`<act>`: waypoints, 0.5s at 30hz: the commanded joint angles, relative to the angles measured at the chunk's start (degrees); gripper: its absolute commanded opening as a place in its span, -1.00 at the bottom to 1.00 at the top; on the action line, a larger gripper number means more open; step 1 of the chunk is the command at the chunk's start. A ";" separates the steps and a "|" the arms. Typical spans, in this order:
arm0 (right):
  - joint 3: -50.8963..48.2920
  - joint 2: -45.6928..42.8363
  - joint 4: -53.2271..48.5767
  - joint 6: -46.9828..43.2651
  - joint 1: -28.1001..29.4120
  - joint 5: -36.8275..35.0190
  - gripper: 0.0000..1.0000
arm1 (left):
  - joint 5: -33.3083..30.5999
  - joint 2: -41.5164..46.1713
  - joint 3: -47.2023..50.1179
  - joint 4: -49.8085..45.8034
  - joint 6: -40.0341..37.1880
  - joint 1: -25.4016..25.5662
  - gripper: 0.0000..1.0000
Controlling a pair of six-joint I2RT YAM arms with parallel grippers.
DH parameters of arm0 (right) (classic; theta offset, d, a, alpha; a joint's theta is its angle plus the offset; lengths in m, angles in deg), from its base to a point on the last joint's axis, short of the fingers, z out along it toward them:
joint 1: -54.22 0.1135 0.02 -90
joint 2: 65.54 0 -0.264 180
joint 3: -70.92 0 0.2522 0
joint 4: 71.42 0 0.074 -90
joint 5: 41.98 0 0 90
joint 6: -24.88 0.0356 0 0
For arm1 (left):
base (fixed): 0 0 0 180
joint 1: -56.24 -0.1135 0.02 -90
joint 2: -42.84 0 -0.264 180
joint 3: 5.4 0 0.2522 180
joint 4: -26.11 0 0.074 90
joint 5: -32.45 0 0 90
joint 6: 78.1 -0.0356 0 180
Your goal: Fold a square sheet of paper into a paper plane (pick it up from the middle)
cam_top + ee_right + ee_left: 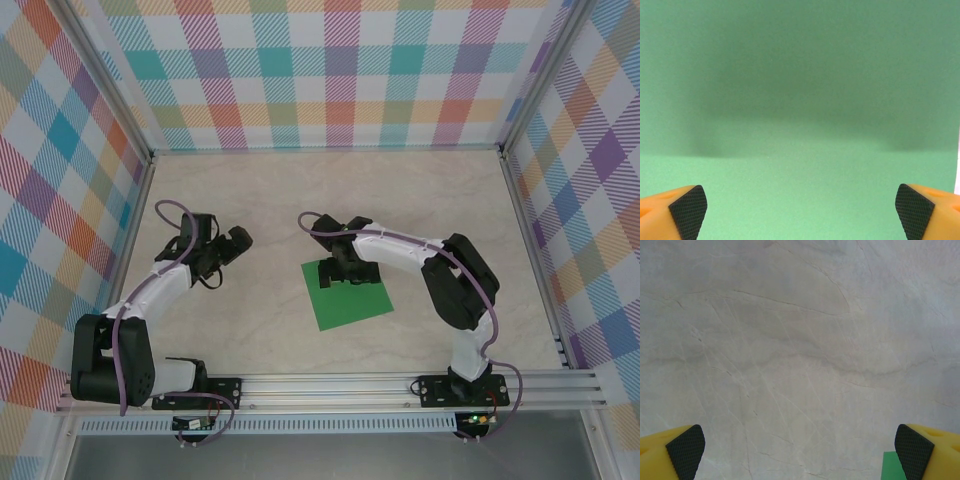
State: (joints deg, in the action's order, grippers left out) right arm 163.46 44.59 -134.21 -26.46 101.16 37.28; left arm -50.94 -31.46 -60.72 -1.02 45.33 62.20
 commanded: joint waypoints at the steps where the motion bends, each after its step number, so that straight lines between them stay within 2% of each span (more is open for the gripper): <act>1: 1.91 1.88 -2.02 2.10 0.35 2.88 1.00 | 0.81 0.03 1.12 2.67 0.58 1.01 1.00; 15: 5.84 7.86 -4.12 -0.29 0.36 4.59 0.98 | 1.21 -4.02 0.79 4.09 0.31 1.47 1.00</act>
State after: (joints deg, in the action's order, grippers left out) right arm 167.66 51.26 -136.18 -26.12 101.16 41.03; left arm -50.74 -34.56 -60.22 2.02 45.38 62.92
